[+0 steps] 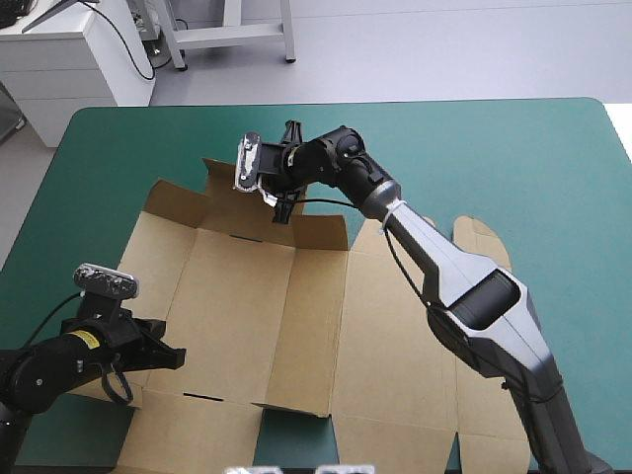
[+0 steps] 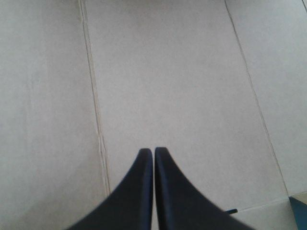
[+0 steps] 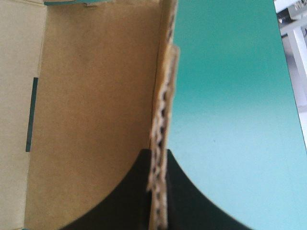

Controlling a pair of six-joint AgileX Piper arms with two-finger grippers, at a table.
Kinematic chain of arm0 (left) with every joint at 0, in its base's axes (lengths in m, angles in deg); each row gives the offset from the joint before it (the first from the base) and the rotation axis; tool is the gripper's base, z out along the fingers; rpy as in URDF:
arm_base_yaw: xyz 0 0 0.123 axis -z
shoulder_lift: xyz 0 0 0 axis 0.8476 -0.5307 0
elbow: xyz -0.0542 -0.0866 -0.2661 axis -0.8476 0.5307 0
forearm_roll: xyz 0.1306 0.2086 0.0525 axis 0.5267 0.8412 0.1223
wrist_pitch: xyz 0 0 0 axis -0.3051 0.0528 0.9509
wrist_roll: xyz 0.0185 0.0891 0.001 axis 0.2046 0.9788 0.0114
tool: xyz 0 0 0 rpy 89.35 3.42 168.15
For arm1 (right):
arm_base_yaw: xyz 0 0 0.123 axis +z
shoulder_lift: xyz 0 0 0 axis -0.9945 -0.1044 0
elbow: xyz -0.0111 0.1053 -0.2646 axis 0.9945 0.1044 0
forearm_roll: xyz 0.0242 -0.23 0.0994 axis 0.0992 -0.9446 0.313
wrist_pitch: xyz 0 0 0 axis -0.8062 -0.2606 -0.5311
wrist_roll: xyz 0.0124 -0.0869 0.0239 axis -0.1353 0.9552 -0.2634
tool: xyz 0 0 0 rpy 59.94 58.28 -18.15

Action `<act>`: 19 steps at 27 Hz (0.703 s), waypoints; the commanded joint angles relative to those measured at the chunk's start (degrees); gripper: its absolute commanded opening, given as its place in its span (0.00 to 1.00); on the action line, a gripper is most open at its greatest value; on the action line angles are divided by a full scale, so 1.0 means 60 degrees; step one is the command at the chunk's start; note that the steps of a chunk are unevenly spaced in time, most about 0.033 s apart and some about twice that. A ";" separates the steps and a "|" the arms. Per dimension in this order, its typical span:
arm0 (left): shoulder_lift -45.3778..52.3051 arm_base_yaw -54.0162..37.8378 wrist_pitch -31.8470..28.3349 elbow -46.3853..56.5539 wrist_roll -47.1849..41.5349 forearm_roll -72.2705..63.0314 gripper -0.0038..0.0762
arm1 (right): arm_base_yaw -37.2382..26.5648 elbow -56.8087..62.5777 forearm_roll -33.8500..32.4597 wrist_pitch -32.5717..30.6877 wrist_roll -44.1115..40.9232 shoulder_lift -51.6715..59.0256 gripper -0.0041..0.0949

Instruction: Fold the box

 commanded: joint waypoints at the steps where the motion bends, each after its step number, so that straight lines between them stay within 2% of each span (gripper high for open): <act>1: 0.0014 0.0055 -0.0469 -0.0244 -0.0074 -0.0269 0.04 | -0.0069 -0.0327 -0.0974 0.0287 -0.1280 0.0651 0.19; 2: 0.0014 0.0055 -0.0469 -0.0244 -0.0074 -0.0269 0.04 | -0.0069 -0.0327 -0.1234 0.0216 -0.1497 0.0651 0.26; 6: 0.0014 0.0055 -0.0469 -0.0244 -0.0074 -0.0253 0.04 | -0.0069 -0.0327 -0.1414 0.0061 -0.2090 0.0651 0.71; 8: 0.0014 0.0055 -0.0501 -0.0244 -0.0074 -0.0253 0.04 | -0.0069 -0.0327 -0.1468 0.0061 -0.2288 0.0651 0.83; 10: 0.0014 0.0055 -0.0536 -0.0244 -0.0074 -0.0229 0.04 | -0.0069 -0.0327 -0.1610 -0.0032 -0.2435 0.0671 0.85; 17: 0.0014 0.0055 -0.0654 -0.0244 -0.0046 -0.0172 0.04 | -0.0173 -0.0327 -0.2765 -0.1074 -0.3433 0.0994 0.81; 19: 0.0014 0.0055 -0.0654 -0.0244 -0.0046 -0.0166 0.04 | -0.0472 -0.0327 -0.2678 -0.1078 -0.3684 0.1348 0.81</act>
